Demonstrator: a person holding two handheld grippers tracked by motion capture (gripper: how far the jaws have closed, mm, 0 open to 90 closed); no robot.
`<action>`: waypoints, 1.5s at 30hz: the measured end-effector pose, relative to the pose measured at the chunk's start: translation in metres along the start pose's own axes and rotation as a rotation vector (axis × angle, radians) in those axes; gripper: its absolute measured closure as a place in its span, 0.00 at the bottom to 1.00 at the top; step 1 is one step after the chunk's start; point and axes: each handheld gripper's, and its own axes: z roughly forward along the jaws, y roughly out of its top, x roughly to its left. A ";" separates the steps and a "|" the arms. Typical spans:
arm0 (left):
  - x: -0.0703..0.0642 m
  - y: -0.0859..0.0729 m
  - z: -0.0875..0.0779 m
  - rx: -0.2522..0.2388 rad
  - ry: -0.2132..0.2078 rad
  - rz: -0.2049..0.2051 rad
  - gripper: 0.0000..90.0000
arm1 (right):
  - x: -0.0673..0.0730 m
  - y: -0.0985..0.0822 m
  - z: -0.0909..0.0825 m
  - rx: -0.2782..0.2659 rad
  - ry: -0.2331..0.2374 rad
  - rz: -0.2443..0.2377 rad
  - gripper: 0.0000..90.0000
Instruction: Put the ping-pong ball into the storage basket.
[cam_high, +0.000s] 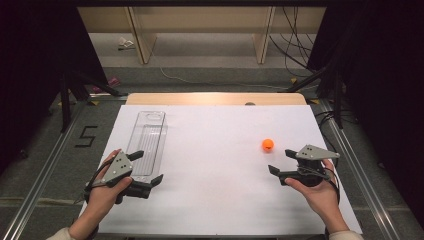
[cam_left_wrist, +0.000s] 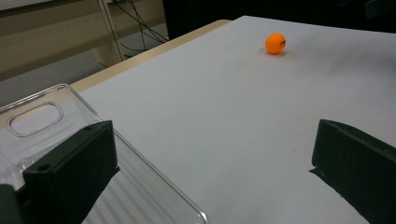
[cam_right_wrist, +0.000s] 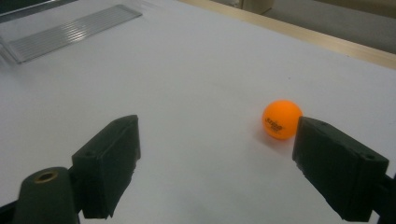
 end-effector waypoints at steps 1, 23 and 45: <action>0.000 0.000 0.000 0.000 0.000 0.000 0.00 | 0.000 0.000 0.000 0.000 0.000 0.000 0.18; -0.001 0.000 0.000 -0.003 -0.002 -0.006 0.00 | -0.004 0.004 0.012 -0.018 -0.083 0.014 0.18; -0.001 0.000 0.000 -0.003 -0.003 -0.003 0.00 | -0.013 0.010 0.027 -0.010 -0.127 0.019 0.18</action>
